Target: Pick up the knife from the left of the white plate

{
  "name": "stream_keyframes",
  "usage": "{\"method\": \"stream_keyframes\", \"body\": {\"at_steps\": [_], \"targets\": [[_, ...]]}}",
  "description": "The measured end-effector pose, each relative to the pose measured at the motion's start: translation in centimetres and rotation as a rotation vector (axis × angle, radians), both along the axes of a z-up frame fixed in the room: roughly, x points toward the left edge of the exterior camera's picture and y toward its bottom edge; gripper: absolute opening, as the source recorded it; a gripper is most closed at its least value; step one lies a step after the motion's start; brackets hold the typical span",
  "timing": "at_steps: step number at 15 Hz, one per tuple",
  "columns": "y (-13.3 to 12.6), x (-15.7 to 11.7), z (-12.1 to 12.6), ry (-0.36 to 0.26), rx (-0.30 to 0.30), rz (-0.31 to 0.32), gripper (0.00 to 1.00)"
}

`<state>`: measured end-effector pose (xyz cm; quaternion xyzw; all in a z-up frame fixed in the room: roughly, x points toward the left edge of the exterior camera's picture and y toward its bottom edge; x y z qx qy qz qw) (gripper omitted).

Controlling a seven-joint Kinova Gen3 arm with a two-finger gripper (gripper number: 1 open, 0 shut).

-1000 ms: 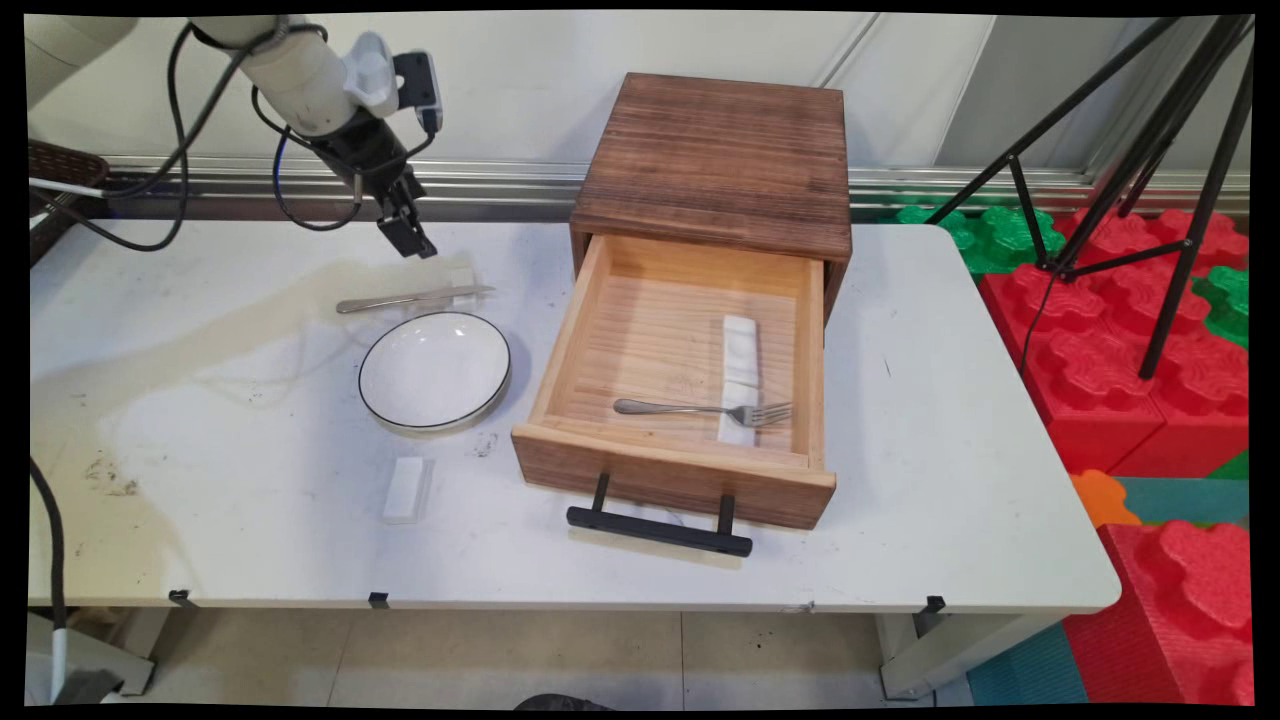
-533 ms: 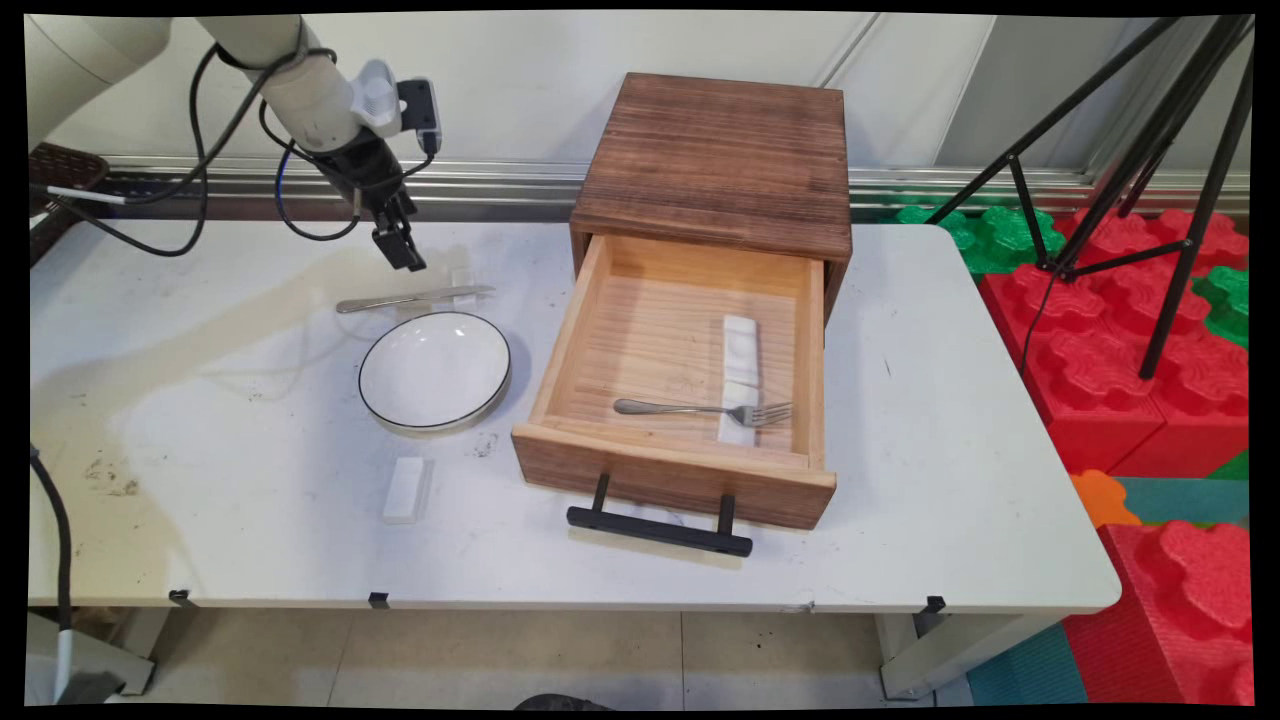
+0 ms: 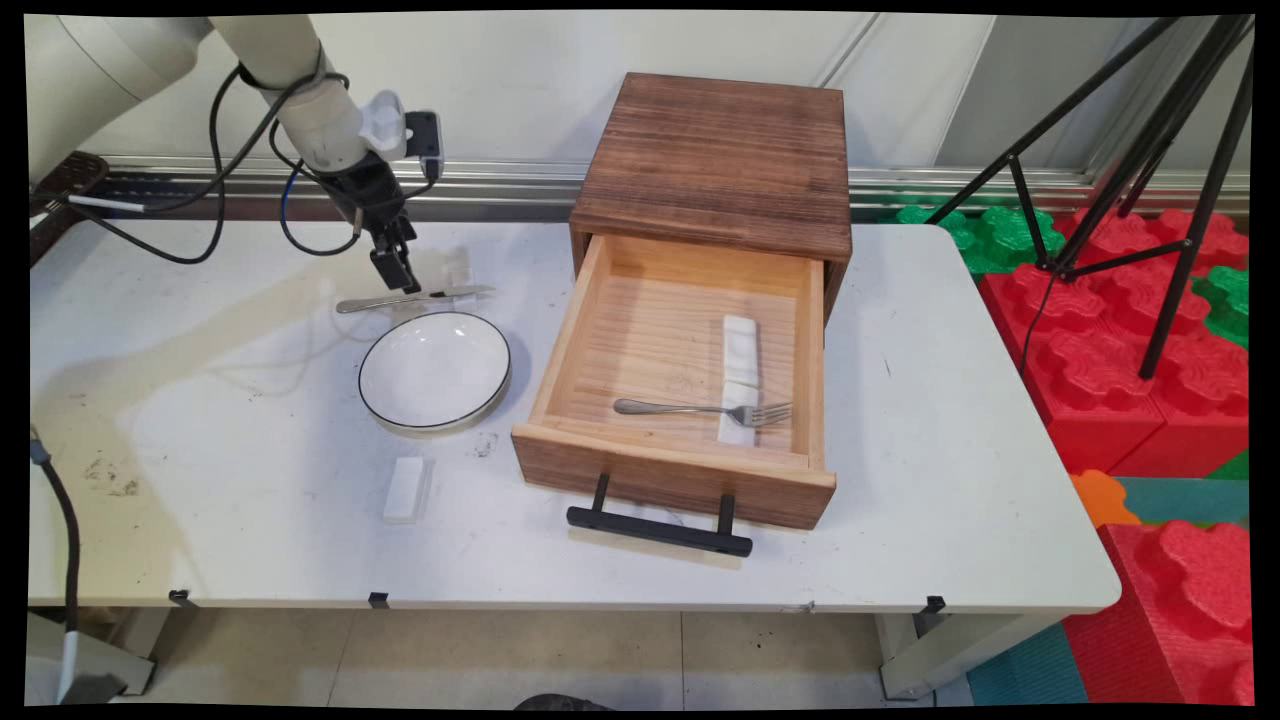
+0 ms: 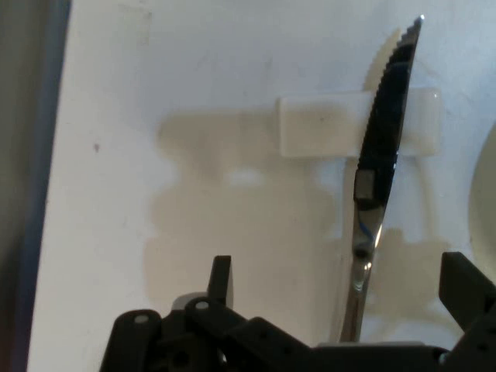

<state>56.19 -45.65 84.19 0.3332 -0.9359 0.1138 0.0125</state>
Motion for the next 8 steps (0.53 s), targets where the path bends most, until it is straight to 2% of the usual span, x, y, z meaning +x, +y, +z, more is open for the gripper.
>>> {"method": "stream_keyframes", "body": {"at_steps": [8], "targets": [[-1.0,0.5,-2.1,0.013,0.031,-0.004,1.00]]}}
